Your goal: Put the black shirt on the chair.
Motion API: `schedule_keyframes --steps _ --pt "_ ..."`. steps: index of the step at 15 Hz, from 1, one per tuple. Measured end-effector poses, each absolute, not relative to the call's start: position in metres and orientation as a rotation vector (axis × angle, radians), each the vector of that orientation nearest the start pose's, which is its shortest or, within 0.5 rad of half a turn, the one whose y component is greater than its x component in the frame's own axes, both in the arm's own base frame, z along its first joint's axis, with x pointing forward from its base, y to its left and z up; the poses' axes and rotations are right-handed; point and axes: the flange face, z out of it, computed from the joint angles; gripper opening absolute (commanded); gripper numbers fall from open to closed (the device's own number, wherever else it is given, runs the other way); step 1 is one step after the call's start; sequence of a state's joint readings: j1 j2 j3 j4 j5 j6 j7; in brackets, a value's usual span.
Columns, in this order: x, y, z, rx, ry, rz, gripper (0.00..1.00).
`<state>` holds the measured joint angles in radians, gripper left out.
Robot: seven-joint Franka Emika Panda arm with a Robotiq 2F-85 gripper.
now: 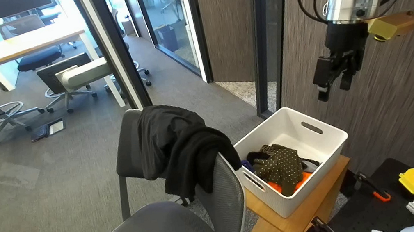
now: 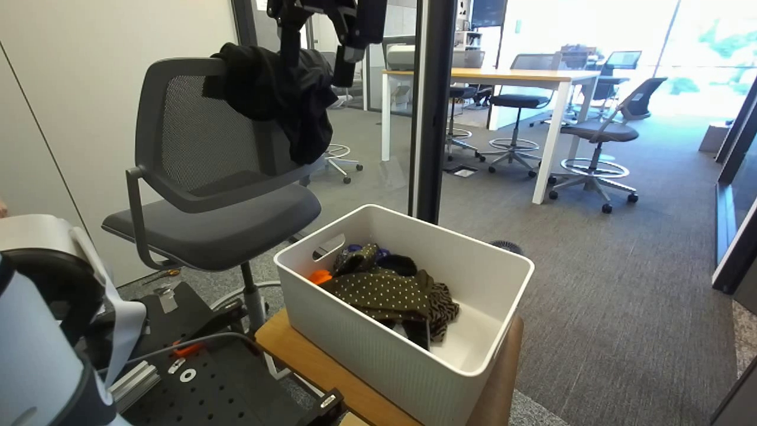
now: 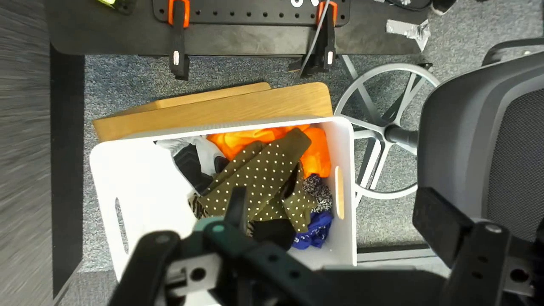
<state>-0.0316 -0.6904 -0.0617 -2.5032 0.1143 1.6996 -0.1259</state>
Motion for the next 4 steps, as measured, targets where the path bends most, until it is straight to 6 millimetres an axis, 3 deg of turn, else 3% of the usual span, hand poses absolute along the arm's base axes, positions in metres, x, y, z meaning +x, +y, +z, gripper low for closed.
schedule_keyframes --steps 4 --pt "0.3283 -0.0264 0.5037 -2.978 0.019 0.119 1.0"
